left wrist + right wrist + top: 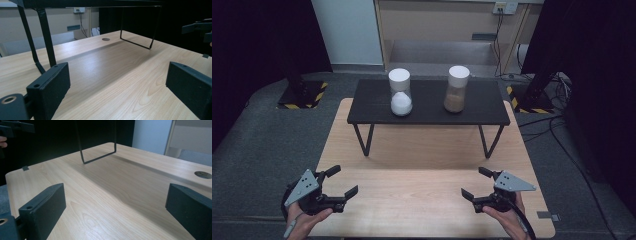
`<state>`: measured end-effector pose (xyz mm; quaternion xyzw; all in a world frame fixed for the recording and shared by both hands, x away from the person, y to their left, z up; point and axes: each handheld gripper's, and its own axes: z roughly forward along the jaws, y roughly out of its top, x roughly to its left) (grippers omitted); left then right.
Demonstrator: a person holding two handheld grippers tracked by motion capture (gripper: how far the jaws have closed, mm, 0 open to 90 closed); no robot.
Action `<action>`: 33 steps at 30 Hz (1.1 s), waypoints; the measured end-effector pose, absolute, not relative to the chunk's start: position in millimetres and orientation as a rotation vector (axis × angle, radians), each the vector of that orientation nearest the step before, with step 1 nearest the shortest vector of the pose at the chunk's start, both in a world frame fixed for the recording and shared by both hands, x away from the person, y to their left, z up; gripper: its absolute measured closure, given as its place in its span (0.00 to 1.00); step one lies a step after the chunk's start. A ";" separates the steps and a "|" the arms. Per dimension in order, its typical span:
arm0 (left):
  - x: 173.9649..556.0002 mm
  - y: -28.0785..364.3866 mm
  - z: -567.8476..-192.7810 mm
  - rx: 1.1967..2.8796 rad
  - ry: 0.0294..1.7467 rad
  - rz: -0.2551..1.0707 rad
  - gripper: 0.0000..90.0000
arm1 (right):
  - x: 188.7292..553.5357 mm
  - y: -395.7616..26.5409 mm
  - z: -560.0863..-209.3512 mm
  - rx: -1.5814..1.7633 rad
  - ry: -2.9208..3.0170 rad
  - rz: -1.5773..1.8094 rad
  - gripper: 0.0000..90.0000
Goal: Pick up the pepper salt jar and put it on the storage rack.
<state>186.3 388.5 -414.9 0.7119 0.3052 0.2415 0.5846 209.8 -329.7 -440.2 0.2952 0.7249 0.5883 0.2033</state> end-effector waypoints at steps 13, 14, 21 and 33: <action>184.7 389.8 -415.6 1.641 0.734 0.584 0.05 | 203.0 -338.1 -442.2 0.870 1.960 1.635 0.04; 184.6 390.3 -415.5 1.640 0.733 0.586 0.05 | 202.6 -339.0 -442.4 0.869 1.954 1.632 0.04; 185.2 393.7 -415.8 1.618 0.724 0.587 0.05 | 200.6 -342.4 -442.7 0.863 1.937 1.623 0.04; 188.8 394.5 -414.7 1.613 0.673 0.559 0.05 | 202.3 -339.3 -441.7 0.822 1.958 1.648 0.04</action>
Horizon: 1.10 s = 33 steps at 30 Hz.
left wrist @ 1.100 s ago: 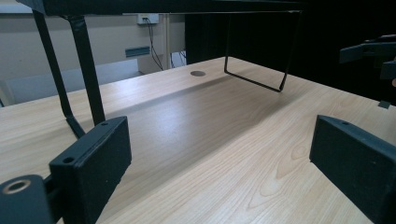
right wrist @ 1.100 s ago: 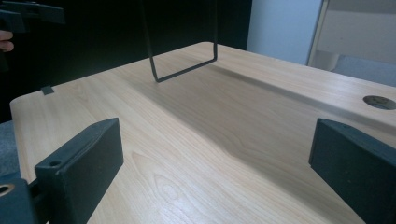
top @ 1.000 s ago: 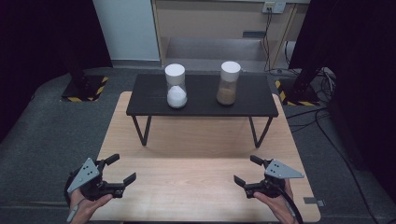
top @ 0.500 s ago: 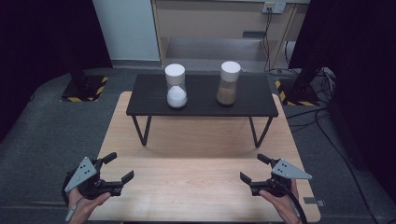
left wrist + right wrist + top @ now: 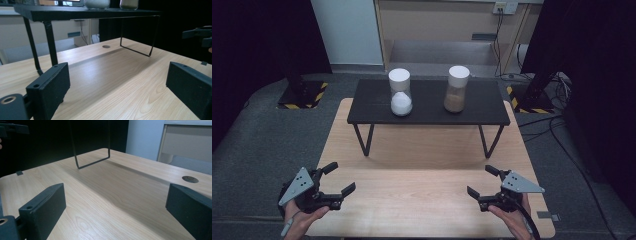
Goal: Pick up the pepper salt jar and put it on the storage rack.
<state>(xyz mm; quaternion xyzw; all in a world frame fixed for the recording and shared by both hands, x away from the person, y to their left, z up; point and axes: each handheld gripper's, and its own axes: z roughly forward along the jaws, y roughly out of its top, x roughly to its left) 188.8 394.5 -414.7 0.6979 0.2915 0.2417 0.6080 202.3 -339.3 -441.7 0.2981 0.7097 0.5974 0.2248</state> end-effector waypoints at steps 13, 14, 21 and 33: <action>191.8 393.0 -413.3 1.618 0.638 0.533 0.04 | 203.5 -339.6 -442.2 0.821 1.965 1.660 0.04; 191.4 393.0 -413.1 1.620 0.637 0.536 0.04 | 203.7 -339.5 -442.3 0.822 1.965 1.659 0.04; 189.2 393.0 -413.4 1.618 0.643 0.538 0.04 | 202.7 -339.8 -442.2 0.826 1.961 1.657 0.04; 190.6 385.1 -410.5 1.673 0.607 0.543 0.04 | 203.7 -337.3 -440.5 0.793 1.981 1.650 0.04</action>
